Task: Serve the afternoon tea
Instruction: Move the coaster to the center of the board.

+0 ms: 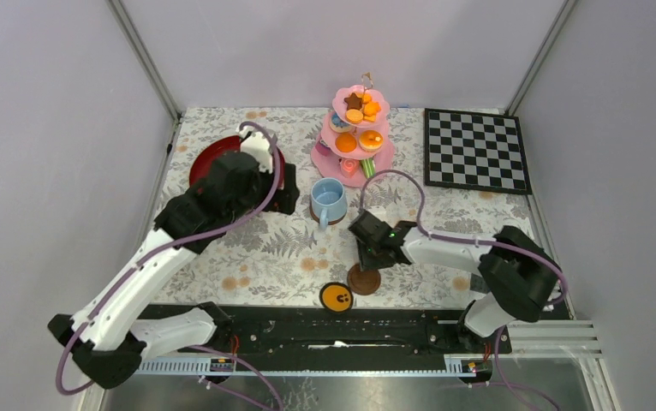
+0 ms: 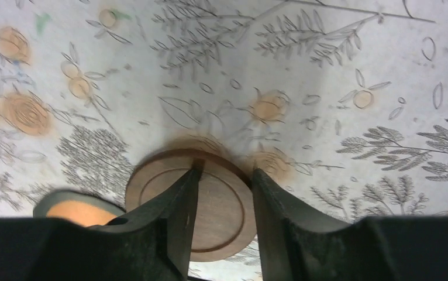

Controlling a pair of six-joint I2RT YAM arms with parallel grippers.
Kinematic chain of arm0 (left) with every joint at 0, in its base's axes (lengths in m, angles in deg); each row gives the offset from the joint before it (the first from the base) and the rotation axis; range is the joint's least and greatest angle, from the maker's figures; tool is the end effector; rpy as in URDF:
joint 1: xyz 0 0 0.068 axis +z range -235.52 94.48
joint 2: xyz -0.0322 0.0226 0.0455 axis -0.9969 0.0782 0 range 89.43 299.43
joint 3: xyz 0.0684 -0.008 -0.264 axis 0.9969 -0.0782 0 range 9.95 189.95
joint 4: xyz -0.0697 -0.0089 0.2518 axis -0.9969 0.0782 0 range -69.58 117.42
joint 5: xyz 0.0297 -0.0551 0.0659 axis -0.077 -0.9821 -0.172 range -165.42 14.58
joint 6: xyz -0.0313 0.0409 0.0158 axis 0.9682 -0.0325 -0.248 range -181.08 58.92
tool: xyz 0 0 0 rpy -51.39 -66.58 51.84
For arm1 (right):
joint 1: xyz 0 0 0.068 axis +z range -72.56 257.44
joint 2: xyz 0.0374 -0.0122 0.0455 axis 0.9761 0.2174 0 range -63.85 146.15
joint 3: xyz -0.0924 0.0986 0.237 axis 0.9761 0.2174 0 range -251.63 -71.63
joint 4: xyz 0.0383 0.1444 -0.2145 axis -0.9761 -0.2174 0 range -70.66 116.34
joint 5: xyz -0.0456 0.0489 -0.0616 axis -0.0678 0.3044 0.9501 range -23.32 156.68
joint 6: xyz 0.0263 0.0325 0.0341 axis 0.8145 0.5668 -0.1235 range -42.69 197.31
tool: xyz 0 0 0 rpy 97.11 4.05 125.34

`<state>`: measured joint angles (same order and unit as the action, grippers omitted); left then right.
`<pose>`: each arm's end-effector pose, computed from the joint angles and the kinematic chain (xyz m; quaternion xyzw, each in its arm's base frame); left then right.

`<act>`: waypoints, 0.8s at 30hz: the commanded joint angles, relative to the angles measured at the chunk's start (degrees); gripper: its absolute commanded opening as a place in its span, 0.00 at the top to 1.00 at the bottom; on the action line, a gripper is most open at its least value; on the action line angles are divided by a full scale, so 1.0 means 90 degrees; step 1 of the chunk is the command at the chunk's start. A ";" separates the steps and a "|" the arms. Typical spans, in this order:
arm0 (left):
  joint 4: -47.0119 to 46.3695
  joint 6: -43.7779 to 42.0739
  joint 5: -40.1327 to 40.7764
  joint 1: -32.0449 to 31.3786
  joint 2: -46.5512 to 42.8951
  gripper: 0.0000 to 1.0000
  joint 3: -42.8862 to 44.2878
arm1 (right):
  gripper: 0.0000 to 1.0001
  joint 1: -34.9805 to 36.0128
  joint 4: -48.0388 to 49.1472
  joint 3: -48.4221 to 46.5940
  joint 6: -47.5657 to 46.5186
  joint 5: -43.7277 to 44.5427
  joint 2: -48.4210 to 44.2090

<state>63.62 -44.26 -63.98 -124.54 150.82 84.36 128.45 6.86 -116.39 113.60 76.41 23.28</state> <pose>0.1697 -0.1286 0.4043 0.1174 0.8559 -0.1560 0.4789 0.1807 0.2136 0.1602 -0.1033 0.9612 0.1077 0.2321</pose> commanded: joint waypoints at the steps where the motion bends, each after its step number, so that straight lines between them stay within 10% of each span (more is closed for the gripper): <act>1: 0.0093 -0.0437 0.0772 0.0030 -0.0726 0.01 -0.0381 | 0.59 0.0510 -0.0967 -0.0514 0.0611 0.0899 0.0888; 24: -0.0221 -0.1110 0.2132 0.0032 -0.2726 0.01 -0.1493 | 0.54 -0.1203 -0.0986 -0.2868 0.0230 0.2034 0.2561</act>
<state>64.25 -53.55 -46.93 -124.50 126.97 71.18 120.75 -0.03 -138.29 118.15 92.59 42.10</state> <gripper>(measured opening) 0.989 0.442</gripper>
